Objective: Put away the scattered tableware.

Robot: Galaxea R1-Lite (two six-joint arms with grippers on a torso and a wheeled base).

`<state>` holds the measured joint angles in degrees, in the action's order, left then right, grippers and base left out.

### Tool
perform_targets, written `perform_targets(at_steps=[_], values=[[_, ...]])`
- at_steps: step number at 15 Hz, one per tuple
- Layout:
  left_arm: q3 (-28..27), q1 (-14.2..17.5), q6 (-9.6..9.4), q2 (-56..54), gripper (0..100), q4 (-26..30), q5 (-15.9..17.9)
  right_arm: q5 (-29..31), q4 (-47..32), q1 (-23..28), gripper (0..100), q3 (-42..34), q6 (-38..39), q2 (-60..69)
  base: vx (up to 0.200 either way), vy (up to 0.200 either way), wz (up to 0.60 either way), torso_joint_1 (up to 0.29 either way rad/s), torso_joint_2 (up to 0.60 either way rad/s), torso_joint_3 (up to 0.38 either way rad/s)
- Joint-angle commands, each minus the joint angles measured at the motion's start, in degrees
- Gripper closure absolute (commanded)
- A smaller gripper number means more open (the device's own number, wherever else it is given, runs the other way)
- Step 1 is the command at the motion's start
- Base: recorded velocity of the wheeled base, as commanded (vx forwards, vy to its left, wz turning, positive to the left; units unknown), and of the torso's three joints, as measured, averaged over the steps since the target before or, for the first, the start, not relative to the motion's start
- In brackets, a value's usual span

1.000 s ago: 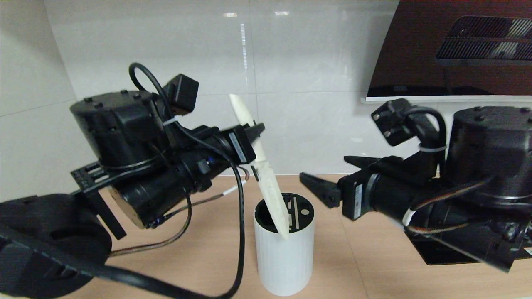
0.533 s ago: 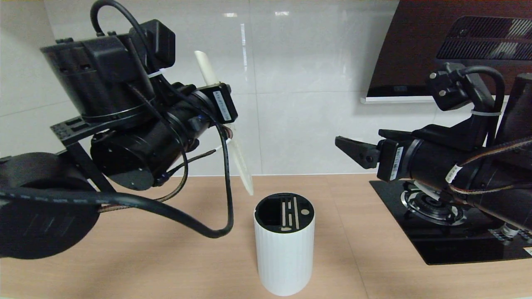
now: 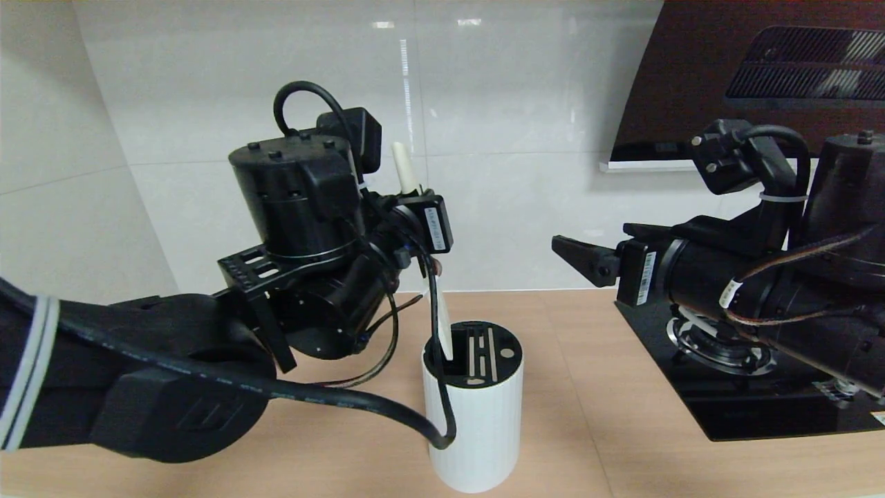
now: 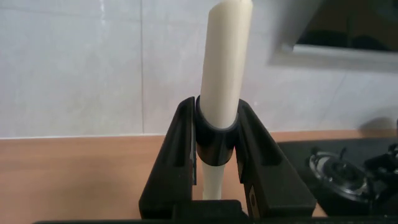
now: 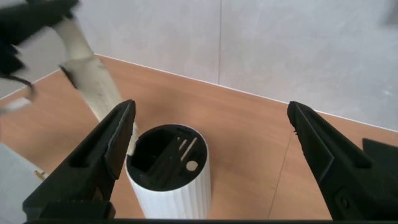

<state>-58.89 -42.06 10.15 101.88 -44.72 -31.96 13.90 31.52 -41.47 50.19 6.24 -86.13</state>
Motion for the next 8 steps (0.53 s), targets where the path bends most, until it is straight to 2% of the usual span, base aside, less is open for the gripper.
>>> perform_targets(at_steps=[1,8], values=[[0.01,-0.04,0.04,2.54,100,-0.11,-0.12,-0.01,0.03,-0.01,0,-0.09,0.0,-0.45,0.0,0.0,0.0,0.0,0.0,0.0],[-0.26,0.05,0.39,6.84,100,-3.01,-0.2,-0.01,0.03,-0.01,0,-0.18,0.0,-0.53,0.0,0.0,0.0,0.0,0.0,0.0]])
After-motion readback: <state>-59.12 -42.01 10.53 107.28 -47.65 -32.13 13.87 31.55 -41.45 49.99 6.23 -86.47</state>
